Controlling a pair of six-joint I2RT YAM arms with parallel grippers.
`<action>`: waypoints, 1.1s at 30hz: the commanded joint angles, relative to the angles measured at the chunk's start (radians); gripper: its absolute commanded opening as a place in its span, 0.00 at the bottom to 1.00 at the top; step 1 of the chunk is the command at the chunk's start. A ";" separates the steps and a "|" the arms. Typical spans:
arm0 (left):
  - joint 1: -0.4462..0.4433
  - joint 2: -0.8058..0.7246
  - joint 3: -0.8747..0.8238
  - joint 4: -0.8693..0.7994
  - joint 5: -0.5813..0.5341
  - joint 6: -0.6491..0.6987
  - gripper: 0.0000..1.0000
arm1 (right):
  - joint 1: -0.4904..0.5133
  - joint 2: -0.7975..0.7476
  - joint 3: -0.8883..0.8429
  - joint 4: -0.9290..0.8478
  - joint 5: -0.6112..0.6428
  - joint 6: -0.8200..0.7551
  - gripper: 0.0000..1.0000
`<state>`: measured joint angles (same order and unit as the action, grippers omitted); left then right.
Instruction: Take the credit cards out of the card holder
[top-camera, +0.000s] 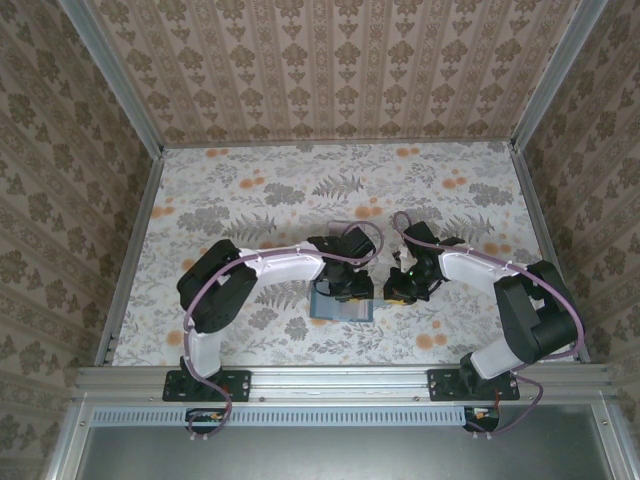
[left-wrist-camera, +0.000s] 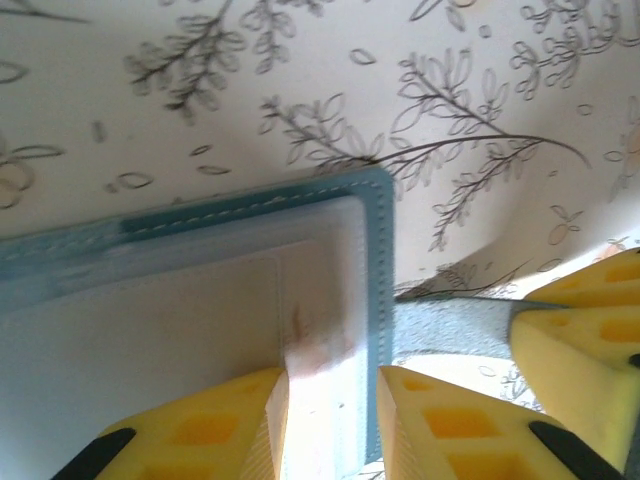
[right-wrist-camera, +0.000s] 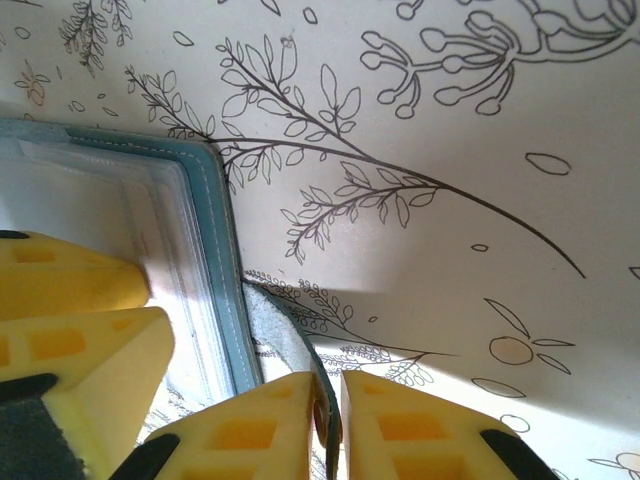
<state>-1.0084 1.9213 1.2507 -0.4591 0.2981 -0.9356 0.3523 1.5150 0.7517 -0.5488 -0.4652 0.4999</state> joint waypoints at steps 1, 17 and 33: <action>-0.011 -0.018 0.013 -0.132 -0.069 0.033 0.30 | 0.004 0.018 0.012 -0.024 -0.018 -0.007 0.16; -0.053 0.033 0.204 -0.444 -0.290 0.116 0.34 | 0.005 0.011 0.012 -0.031 -0.013 -0.007 0.17; -0.055 0.057 0.180 -0.215 -0.077 0.087 0.34 | 0.007 0.005 0.012 -0.035 -0.008 -0.007 0.18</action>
<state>-1.0599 1.9533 1.4422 -0.7284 0.1577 -0.8356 0.3542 1.5215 0.7517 -0.5499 -0.4652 0.4999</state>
